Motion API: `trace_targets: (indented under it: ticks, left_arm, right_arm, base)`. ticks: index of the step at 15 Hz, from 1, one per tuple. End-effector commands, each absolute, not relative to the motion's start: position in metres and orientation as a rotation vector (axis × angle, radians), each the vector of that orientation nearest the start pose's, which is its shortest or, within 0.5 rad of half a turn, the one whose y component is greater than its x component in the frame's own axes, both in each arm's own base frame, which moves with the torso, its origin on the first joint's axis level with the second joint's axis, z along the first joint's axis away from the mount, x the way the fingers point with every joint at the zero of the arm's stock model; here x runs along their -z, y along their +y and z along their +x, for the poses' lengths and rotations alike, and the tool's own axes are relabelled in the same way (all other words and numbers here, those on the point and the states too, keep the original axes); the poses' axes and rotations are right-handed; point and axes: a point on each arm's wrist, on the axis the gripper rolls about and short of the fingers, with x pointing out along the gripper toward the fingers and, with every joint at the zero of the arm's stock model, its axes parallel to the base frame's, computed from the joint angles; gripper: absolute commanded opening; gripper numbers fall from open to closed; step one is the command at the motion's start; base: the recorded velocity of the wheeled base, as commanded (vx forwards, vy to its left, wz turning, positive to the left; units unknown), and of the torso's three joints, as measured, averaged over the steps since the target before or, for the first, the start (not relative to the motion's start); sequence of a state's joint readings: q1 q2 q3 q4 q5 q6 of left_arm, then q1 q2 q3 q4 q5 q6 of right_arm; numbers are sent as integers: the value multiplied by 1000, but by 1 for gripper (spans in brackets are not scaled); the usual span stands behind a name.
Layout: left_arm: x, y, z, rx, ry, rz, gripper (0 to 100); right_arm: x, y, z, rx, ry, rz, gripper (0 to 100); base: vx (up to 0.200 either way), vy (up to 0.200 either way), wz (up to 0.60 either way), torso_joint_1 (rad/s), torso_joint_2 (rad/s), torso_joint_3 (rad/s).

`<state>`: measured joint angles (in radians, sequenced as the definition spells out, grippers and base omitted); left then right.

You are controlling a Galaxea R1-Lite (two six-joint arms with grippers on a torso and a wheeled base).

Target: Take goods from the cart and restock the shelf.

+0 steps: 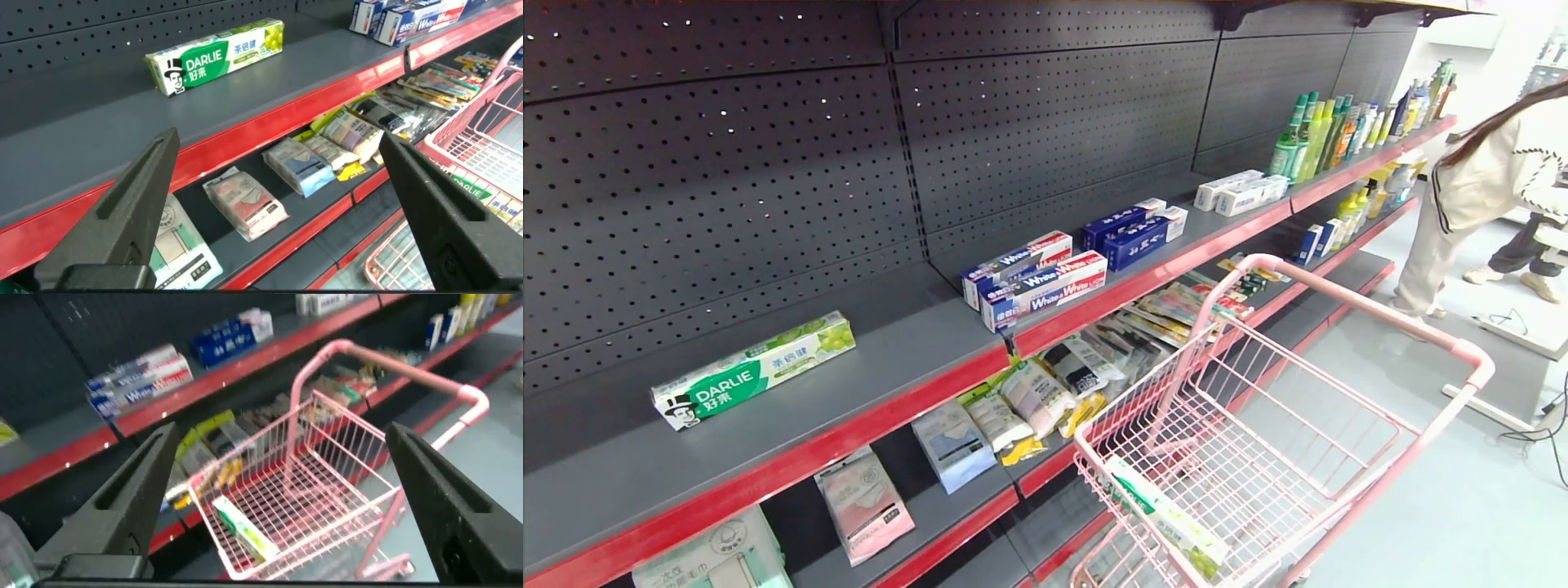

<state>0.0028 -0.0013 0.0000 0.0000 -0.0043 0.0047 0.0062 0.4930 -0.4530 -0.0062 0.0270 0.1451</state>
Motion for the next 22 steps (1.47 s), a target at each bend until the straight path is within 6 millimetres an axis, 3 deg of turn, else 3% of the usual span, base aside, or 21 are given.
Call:
trace_targets:
  ticks: [1, 4, 5, 6, 8, 15, 17, 22]
  left_arm:
    - [-75, 0, -23, 2, 0, 5, 100]
    - [-76, 0, -23, 2, -2, 5, 100]
    - [-75, 0, -23, 2, 0, 5, 100]
    - [-75, 0, -23, 2, 0, 5, 100]
    - [-75, 0, -23, 2, 0, 5, 100]
    - [-75, 0, -23, 2, 0, 5, 100]
    - [-75, 0, -23, 2, 0, 5, 100]
    - [-75, 0, -23, 2, 0, 5, 100]
  right_arm:
    - [-201, 3, 178, -110, 565, 43, 100]
    - [-147, 16, 225, -337, 800, -166, 100]
    - [-140, 17, 232, -374, 824, -190, 100]
    - [-114, 32, 252, -503, 897, -293, 100]
    - [-87, 56, 267, -593, 974, -351, 100]
    - [-37, 102, 281, -724, 1045, -444, 100]
    - [-28, 107, 283, -735, 1041, -451, 100]
    - [-26, 102, 289, -719, 1039, -437, 100]
  base:
    - [0, 0, 0, 0, 0, 0]
    - [0, 0, 0, 0, 0, 0]
    - [0, 0, 0, 0, 0, 0]
    - [0, 0, 0, 0, 0, 0]
    - [0, 0, 0, 0, 0, 0]
    - [0, 0, 0, -18, 40, 21]
    - [0, 0, 0, -146, 327, 176]
    - [0, 0, 0, -155, 339, 184]
